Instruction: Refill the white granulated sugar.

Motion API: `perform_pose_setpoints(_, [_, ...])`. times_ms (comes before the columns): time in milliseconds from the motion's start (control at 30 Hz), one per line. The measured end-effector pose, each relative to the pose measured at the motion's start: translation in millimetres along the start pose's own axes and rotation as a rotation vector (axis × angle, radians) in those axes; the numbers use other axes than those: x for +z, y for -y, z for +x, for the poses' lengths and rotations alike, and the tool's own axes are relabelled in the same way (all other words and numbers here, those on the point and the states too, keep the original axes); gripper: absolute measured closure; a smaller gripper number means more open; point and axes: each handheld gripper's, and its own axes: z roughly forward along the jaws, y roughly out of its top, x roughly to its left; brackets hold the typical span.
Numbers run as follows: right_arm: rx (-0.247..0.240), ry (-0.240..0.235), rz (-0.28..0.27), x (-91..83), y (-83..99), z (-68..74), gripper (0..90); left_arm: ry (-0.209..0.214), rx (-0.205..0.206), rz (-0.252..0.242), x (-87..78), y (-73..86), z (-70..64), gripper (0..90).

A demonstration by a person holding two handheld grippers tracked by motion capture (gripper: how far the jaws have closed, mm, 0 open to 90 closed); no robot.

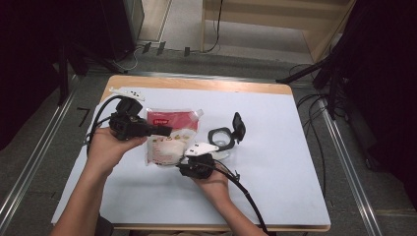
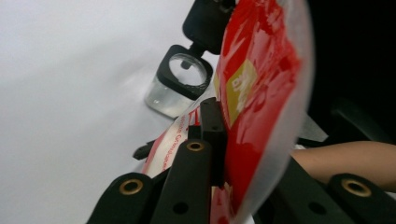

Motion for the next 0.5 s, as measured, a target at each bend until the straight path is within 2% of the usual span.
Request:
perform_pose_setpoints(67, [-0.038, 0.006, 0.007, -0.9, -1.2, 4.9, 59.9, 0.008, 0.003, -0.016, 2.1, -0.5, -0.3, 89.6])
perform_pose_setpoints(200, [-0.020, -0.022, 0.005, -6.2, -3.3, 8.5, 63.2, 0.006, 0.001, -0.047, 1.9, -1.3, -2.0, 89.4])
perform_pose_setpoints(300, [-0.048, -0.034, 0.012, -10.0, -6.1, 14.4, 61.9, 0.004, 0.038, -0.074, 6.5, -2.5, -3.3, 87.3])
perform_pose_setpoints(433, [-0.137, -0.029, 0.040, -15.5, -9.0, 24.7, 57.8, 0.021, 0.079, -0.052, 16.3, -7.1, -6.1, 86.5])
perform_pose_setpoints(500, [-0.126, -0.057, 0.035, -18.6, -9.6, 25.5, 57.9, 0.031, 0.086, -0.048, 21.4, -8.2, -7.3, 86.3])
